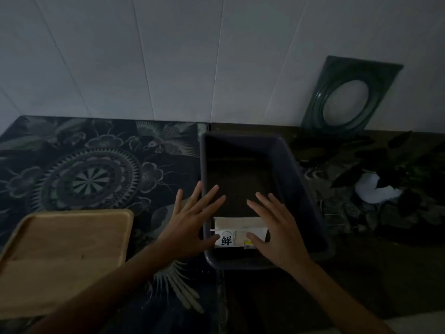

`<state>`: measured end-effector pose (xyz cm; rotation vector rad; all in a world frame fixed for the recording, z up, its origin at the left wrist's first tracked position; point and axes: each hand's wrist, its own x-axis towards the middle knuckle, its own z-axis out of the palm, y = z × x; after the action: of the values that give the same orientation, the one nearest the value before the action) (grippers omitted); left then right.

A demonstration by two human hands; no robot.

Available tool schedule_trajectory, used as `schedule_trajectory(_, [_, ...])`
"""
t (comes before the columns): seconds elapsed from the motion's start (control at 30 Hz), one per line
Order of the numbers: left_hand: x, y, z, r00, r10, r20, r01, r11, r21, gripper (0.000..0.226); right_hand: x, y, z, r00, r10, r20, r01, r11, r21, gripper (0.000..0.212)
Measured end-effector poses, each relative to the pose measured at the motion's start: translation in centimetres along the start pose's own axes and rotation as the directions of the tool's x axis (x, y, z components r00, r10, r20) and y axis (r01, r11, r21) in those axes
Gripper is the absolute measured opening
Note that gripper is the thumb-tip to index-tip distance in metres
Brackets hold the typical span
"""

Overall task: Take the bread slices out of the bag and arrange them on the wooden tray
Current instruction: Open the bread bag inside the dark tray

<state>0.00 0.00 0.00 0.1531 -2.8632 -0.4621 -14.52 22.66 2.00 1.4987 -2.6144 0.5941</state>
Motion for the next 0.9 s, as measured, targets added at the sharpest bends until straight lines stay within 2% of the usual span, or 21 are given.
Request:
schedule_trajectory(0.13, [0.3,-0.1,0.7,0.999,-0.027,-0.041,0.016,0.968,-0.251,0.081,-0.2,1.0,0.7,0.997,0.080,0.011,-0.080,0.991,0.103,0.061])
schedule_trajectory(0.23, [0.3,0.0,1.4,0.998,-0.045,-0.033,0.031,0.938,-0.346,0.071,-0.4,1.6,1.1,0.996,0.086,0.003,-0.086,0.984,0.154,0.049])
schedule_trajectory(0.4, [-0.3,0.8,2.4,0.993,-0.098,-0.071,0.064,0.921,-0.384,0.049,-0.5,2.9,1.9,0.998,0.043,-0.049,-0.033,0.979,0.200,0.039])
schedule_trajectory(0.53, [-0.4,1.1,3.3,0.981,-0.141,-0.130,0.078,0.914,-0.399,0.035,-0.5,4.5,2.2,0.998,0.003,-0.062,0.009,0.980,0.197,0.039])
schedule_trajectory(0.73, [-0.2,1.8,3.2,0.972,-0.138,-0.192,0.053,0.918,-0.394,0.024,-0.3,6.2,1.8,0.997,-0.044,-0.059,0.056,0.973,0.222,0.035])
schedule_trajectory(0.9, [0.1,2.3,2.3,0.973,-0.141,-0.185,0.059,0.920,-0.388,0.028,-0.1,6.5,1.7,0.996,-0.046,-0.073,0.064,0.964,0.258,0.024])
